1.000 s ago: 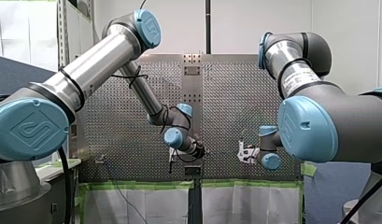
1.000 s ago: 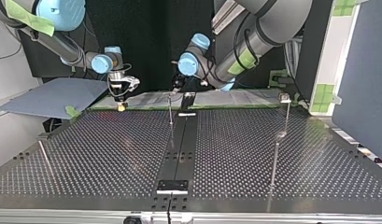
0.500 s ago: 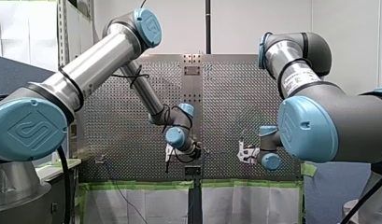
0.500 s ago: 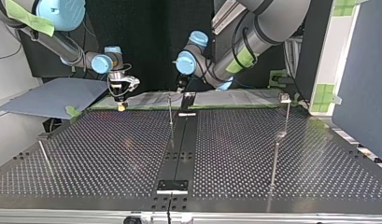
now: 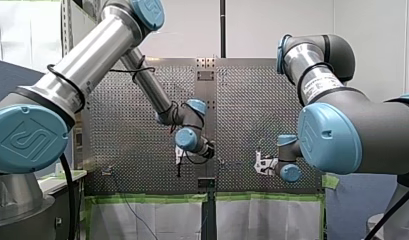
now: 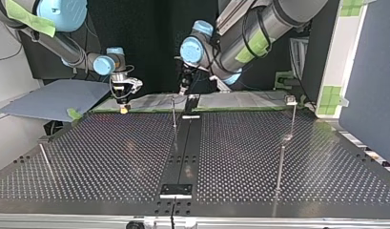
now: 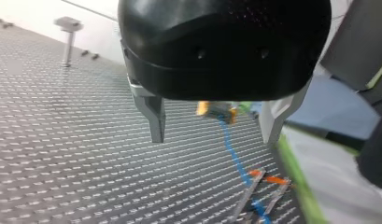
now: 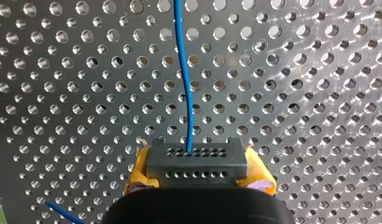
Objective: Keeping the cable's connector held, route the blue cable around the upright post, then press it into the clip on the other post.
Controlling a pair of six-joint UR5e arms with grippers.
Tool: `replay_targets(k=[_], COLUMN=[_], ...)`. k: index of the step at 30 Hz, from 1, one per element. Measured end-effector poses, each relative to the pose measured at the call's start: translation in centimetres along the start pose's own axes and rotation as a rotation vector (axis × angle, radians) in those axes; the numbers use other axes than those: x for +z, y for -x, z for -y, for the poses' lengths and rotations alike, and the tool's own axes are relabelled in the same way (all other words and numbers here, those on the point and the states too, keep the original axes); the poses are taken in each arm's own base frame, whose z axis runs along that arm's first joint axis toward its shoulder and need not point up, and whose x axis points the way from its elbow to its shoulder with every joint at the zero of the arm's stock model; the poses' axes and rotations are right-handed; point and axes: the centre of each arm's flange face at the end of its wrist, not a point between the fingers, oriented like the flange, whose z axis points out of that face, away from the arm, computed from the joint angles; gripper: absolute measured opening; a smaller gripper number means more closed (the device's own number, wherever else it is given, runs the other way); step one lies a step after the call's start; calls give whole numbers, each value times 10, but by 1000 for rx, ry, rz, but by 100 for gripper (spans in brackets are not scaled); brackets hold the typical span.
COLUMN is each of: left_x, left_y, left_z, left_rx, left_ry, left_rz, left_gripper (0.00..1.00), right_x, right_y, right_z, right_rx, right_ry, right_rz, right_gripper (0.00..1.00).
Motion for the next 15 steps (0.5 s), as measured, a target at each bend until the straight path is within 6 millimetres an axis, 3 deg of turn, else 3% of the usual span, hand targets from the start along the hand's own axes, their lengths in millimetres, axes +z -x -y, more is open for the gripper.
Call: replay_targets(k=[15], left_x=[-48], left_y=[32], left_z=[-14], left_rx=[-74], left_ry=[100], left_rz=[131], left_gripper=[100], right_x=[0], right_y=[0], right_z=[1], right_rx=[7], right_ry=[-3], right_rz=[3], right_gripper=[0])
